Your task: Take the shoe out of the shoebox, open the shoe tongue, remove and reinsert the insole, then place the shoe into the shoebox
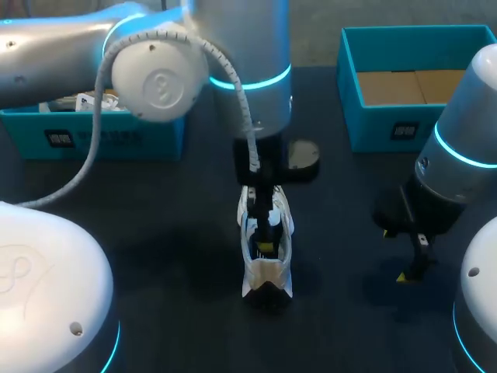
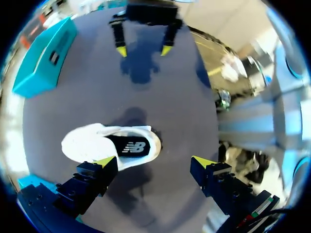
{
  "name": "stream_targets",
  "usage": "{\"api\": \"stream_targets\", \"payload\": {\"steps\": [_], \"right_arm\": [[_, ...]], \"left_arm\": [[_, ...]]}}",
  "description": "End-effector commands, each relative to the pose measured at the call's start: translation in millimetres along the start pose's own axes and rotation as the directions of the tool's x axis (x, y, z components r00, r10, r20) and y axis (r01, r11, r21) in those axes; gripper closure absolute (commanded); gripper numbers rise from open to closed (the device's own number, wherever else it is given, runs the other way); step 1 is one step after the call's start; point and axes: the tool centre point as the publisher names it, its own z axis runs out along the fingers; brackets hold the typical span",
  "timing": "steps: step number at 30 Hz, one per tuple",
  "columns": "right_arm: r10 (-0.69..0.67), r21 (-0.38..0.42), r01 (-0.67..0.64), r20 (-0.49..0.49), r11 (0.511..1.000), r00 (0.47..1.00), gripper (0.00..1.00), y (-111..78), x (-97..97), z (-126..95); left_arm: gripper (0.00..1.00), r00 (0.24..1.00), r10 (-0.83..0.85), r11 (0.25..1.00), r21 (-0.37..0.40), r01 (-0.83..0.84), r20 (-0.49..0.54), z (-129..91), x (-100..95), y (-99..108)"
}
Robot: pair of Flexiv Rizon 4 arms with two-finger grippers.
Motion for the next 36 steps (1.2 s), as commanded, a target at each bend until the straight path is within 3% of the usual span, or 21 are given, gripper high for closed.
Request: {"api": "stream_targets", "payload": {"steps": [1,12,24,28,36], "right_arm": [[0.000,0.001,0.000,0.002,1.000,1.000,0.00,0.0,0.9,1.3],[0.000,0.001,0.000,0.002,1.000,1.000,0.00,0.0,0.9,1.3],[0.000,0.001,0.000,0.002,1.000,1.000,0.00,0.0,0.9,1.3],[0.000,0.001,0.000,0.002,1.000,1.000,0.00,0.0,0.9,1.3],[0.000,0.001,0.000,0.002,1.000,1.000,0.00,0.0,0.9,1.3]], "left_arm": [[0.00,0.996,-0.089,0.996,0.017,0.090,-0.010,17.4,0.5,3.8],[0.00,0.996,-0.089,0.995,-0.038,0.090,0.022,41.1,12.4,5.6],[0.00,0.996,-0.089,0.995,-0.038,0.090,0.022,41.1,12.4,5.6],[0.00,0.997,-0.076,0.994,-0.081,0.075,-0.017,61.8,0.0,-4.6],[0.00,0.998,-0.063,0.993,-0.098,0.061,-0.025,85.4,-3.7,-8.6]]}}
